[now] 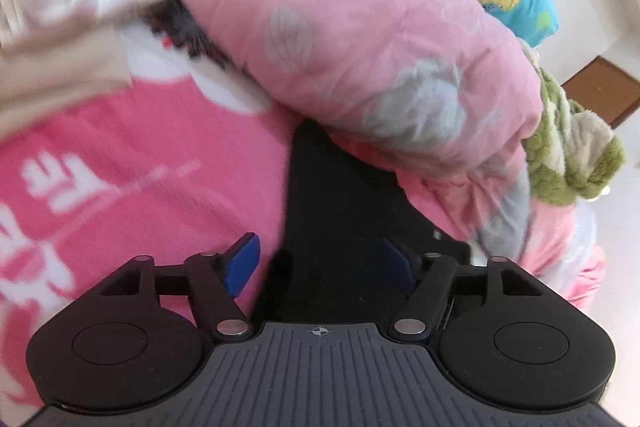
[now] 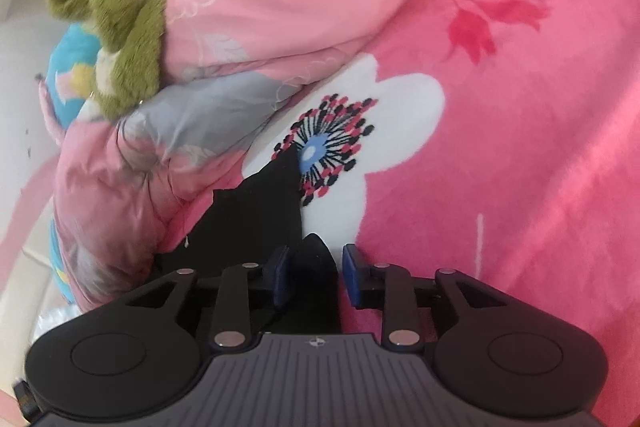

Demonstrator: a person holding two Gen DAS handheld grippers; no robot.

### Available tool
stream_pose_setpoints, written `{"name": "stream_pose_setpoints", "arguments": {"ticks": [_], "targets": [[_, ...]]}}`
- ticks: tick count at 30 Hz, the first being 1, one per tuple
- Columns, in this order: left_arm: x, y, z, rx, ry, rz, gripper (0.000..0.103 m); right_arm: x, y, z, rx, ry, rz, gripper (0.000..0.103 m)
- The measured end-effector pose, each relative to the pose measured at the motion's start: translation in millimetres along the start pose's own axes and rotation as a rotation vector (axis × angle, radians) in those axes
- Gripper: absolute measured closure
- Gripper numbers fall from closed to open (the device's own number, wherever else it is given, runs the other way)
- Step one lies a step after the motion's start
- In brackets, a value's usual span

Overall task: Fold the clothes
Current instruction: 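Open both tools and release the folded hem onto the shirt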

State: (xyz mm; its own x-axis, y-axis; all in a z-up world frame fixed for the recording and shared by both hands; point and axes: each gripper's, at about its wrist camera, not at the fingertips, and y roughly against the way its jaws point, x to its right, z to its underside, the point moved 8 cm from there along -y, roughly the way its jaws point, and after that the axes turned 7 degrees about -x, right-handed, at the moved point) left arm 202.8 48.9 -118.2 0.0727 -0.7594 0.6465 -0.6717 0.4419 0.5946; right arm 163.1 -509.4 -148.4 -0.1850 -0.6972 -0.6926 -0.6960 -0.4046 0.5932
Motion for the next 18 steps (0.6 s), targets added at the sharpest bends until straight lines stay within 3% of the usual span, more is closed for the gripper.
{"name": "stream_pose_setpoints", "arguments": {"ticks": [4,7,11,18], "targets": [[3,11,-1,0.021,-0.014,-0.010,0.034,2,11,0,-0.001,-0.049,0.021,0.058],[11,24,4,0.020,-0.038,-0.002,0.035,8,23,2,0.013,-0.101,0.040,0.045],[25,48,21,0.004,-0.140,-0.011,0.034,17,51,11,0.033,-0.176,0.049,0.038],[33,84,69,-0.080,-0.230,-0.002,0.034,33,109,54,0.049,-0.285,-0.070,0.029]]}}
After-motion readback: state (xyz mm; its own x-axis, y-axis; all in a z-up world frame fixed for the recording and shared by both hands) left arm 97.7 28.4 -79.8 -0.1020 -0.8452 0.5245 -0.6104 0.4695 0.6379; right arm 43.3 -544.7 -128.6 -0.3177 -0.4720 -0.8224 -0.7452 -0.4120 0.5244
